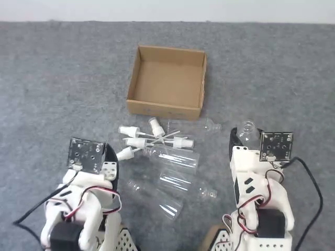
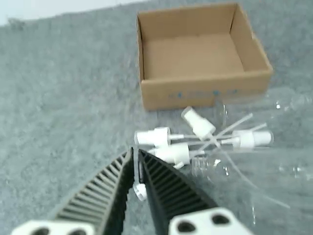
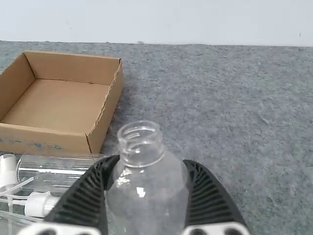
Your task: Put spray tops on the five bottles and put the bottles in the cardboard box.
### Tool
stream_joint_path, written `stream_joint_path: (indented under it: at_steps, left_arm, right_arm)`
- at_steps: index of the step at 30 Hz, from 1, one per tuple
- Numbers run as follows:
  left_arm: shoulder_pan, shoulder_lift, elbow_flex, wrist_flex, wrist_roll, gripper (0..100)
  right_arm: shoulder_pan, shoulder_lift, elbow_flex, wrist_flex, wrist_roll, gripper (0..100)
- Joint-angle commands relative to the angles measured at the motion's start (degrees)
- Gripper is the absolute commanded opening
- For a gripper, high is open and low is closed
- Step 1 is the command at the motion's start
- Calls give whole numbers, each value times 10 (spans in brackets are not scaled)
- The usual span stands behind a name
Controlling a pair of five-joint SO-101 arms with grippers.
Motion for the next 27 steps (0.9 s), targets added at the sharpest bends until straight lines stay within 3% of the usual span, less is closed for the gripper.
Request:
stream_joint_path:
  at_steps: [1,9,13,19,23,27]
  left_arm:
    - [-13,-12,-36,-47,-3,16]
    - [-17,-12,-80,-91,-140,16]
    - [-22,-11,-111,-90,-109,16]
    - [-19,7,-95,-88,-131,34]
    - [-18,109,-111,-88,-133,94]
    - [-17,230,-160,-88,-118,76]
  right_arm:
    - [7,-7,4,-25,-2,9]
    - [7,-7,18,-43,-2,9]
    - [7,-7,18,-43,-2,9]
    - [7,-7,18,-43,-2,9]
    - [7,-7,18,-43,-2,9]
    - [7,-7,18,-43,-2,9]
